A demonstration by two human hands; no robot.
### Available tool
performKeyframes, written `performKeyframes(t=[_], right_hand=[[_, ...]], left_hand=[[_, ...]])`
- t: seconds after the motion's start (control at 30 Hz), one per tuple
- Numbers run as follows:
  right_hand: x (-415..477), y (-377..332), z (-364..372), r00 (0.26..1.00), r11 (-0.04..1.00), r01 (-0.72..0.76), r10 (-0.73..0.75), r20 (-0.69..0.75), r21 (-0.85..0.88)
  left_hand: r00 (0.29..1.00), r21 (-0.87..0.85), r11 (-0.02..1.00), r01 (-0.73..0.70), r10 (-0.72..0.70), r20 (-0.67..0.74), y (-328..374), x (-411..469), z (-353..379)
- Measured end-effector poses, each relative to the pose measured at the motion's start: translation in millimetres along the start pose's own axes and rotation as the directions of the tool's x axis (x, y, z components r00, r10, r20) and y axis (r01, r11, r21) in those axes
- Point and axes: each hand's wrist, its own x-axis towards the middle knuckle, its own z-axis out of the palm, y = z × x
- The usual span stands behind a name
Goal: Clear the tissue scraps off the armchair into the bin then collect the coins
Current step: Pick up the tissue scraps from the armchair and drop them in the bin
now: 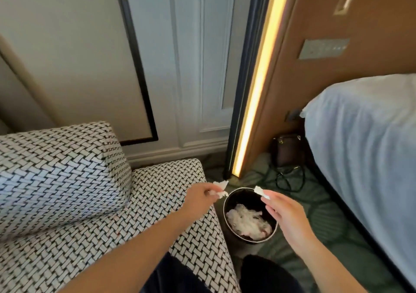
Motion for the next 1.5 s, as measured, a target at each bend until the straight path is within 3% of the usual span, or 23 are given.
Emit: performKeyframes(t=[0.13, 0.33, 0.53, 0.63, 1.0, 1.27, 1.5], right_hand=[[24, 10, -23, 0.997, 0.993, -0.048, 0.054, -0.054, 0.105], [56, 27, -46, 0.987, 0.974, -0.136, 0.149, -0.063, 0.181], [77, 35, -54, 0.966, 0.938, -0.210, 0.242, -0.089, 0.276], [83, 33, -50, 0.958, 0.921, -0.243, 0.278, -0.076, 0.304], [58, 11, -32, 0.963, 0.960, -0.270, 0.269, 0.024, 0.071], [3, -47, -3, 0.992, 0.990, -0.060, 0.073, 0.102, -0.132], [-60, -71, 73, 0.963, 0.957, 0.178, -0.121, 0.241, -0.230]], left_hand=[[0.995, 0.077, 0.997, 0.030, -0.037, 0.088, 12, 35, 41], [0.980, 0.046, 0.987, 0.157, -0.161, 0.118, 19, 79, 95], [0.945, 0.003, 0.963, 0.270, -0.266, 0.189, 18, 94, 118], [0.945, 0.016, 0.967, 0.256, -0.253, 0.207, 15, 93, 120], [0.957, -0.030, 0.976, 0.215, -0.204, 0.207, 25, 76, 83], [0.972, -0.082, 0.987, 0.138, -0.119, 0.204, 52, 19, 13], [0.999, -0.025, 0.999, 0.030, -0.029, 0.045, 42, -69, -79]])
